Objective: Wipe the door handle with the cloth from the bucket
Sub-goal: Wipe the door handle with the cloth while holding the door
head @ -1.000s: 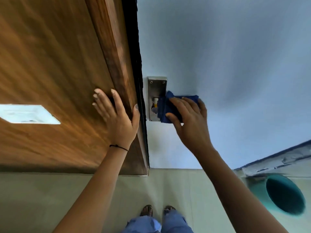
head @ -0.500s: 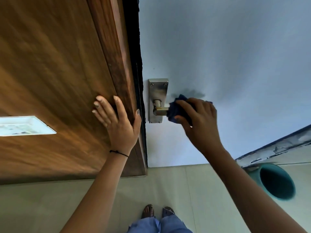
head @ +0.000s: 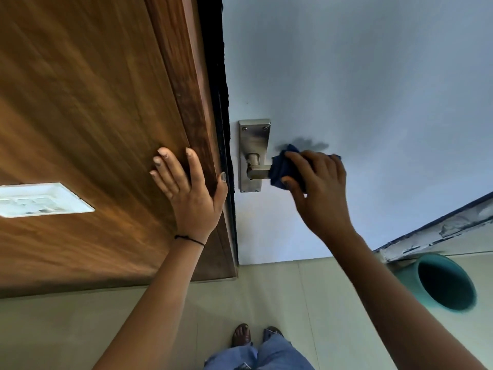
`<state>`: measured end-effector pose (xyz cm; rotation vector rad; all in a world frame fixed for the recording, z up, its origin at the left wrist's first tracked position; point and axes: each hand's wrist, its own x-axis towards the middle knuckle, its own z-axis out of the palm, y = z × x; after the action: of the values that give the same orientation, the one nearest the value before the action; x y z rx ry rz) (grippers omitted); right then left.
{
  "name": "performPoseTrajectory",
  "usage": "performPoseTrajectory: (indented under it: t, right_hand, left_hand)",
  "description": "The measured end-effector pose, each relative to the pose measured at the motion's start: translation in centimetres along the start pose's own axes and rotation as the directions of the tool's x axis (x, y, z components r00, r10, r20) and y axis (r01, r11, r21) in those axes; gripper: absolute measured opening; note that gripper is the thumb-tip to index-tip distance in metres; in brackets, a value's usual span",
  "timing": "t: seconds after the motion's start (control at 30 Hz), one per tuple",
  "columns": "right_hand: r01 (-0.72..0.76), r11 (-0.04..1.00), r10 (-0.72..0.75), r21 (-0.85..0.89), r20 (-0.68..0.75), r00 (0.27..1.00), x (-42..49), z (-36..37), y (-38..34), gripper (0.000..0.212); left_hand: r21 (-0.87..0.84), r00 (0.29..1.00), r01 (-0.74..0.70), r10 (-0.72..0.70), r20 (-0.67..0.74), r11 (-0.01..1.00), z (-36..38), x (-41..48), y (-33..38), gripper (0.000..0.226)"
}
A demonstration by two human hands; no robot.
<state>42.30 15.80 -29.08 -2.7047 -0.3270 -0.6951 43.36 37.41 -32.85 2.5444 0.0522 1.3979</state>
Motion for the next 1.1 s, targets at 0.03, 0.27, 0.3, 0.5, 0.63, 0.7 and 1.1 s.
performPoseTrajectory:
  t: [0.03,0.27,0.3,0.5,0.63,0.7,1.1]
  right_hand:
    - [-0.023,1.000,0.023,-0.009,-0.008,1.000,-0.1,0.0,0.2,0.042]
    - [0.008,1.000,-0.008,-0.006,-0.053,0.999,0.2,2.7,-5.9,0.038]
    - [0.021,1.000,-0.022,-0.013,-0.061,0.998,0.1,2.8,-5.7,0.039]
    - [0.014,0.998,-0.018,-0.059,-0.073,0.997,0.0,1.2,-1.2,0.039]
    - [-0.147,0.988,0.149,0.040,-0.049,0.988,-0.4,0.8,0.9,0.041]
    - [-0.249,0.950,0.255,0.188,-0.008,0.967,-0.5,1.0,1.1,0.042]
    - [-0.171,-0.467,0.699,0.867,0.481,0.529,-0.9,4.1,-4.2,0.033]
  left_hand:
    - [-0.004,1.000,0.002,-0.002,-0.005,1.000,0.1,0.0,0.0,0.081]
    - [0.034,0.999,-0.010,0.011,-0.032,0.999,0.3,0.0,-0.1,0.082]
    - [0.042,0.999,-0.006,0.008,-0.035,0.999,0.4,-0.1,-0.1,0.084]
    - [0.028,1.000,0.001,0.000,-0.018,1.000,0.3,0.0,0.2,0.072]
    - [0.050,0.999,-0.033,0.032,0.020,0.998,0.0,0.2,0.2,0.069]
    - [0.054,0.999,-0.042,0.040,0.033,0.998,-0.2,0.3,0.2,0.070]
    - [0.039,0.962,-0.272,0.270,0.047,0.962,-1.9,2.4,-2.1,0.085]
